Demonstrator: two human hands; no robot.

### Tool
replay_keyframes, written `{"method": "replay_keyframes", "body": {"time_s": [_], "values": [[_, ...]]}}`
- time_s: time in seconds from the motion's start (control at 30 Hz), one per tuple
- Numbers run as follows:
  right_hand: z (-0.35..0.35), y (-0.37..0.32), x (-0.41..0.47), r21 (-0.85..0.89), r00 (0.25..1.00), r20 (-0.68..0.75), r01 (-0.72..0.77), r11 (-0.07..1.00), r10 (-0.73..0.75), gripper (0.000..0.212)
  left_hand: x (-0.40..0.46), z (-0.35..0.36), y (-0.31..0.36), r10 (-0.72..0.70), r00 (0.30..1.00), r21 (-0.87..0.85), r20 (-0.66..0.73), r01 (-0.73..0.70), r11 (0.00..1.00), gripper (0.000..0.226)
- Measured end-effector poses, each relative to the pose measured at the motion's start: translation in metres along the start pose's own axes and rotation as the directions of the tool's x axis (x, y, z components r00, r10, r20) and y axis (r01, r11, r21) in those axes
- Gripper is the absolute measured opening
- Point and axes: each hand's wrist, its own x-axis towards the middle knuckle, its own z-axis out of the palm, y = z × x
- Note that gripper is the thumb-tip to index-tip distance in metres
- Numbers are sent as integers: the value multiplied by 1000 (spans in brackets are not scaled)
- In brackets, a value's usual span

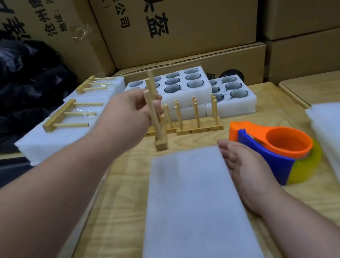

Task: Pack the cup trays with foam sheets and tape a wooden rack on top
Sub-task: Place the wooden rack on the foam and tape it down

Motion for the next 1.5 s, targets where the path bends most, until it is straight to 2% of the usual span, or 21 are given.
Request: {"method": "replay_keyframes", "body": {"time_s": [0.1,0.2,0.27,0.47,0.57,0.73,0.83,1.03,1.17,1.23,1.3,1.4,1.47,1.5], "values": [[1,-2,-2,23,1000,-5,-13,1000,13,29,-39,-5,21,77,984,252,160,-116,961,15],[1,-2,-2,30,1000,-6,-14,999,15,30,-68,-1,31,29,950,482,312,-184,856,14],[1,-2,-2,19,1000,-2,-11,1000,11,26,-83,5,34,-3,931,583,366,-227,780,24],[1,0,0,37,1000,-1,-17,999,17,20,-97,21,27,-54,891,763,452,-354,540,29],[1,0,-1,29,1000,0,-11,1000,11,20,-96,28,27,-81,879,785,470,-375,493,29],[0,0,-2,35,1000,15,-6,999,6,30,-96,31,26,-114,855,759,506,-378,529,36],[-1,0,-1,26,1000,25,-2,1000,2,35,-96,32,24,-108,859,759,500,-375,532,31],[-5,2,-4,-150,998,67,24,988,-14,32,-95,34,23,-87,868,771,488,-383,509,26],[-5,1,-6,-181,997,74,33,983,-20,36,-95,33,20,-41,874,764,484,-399,507,27],[-4,0,-7,-180,997,71,32,983,-20,36,-95,32,16,5,883,745,470,-400,534,28],[-4,0,-7,-175,997,73,33,984,-20,36,-94,28,8,48,905,695,422,-357,624,35],[-4,-2,-9,-177,997,81,27,984,-13,36,-93,17,-11,87,969,465,232,-189,865,41],[-4,-3,-10,-176,996,88,24,984,-9,36,-99,13,-29,-39,998,145,48,32,989,40],[-4,-4,-11,-181,996,87,23,983,-7,36,-105,14,-36,-168,986,-78,-3,167,983,41]]}}
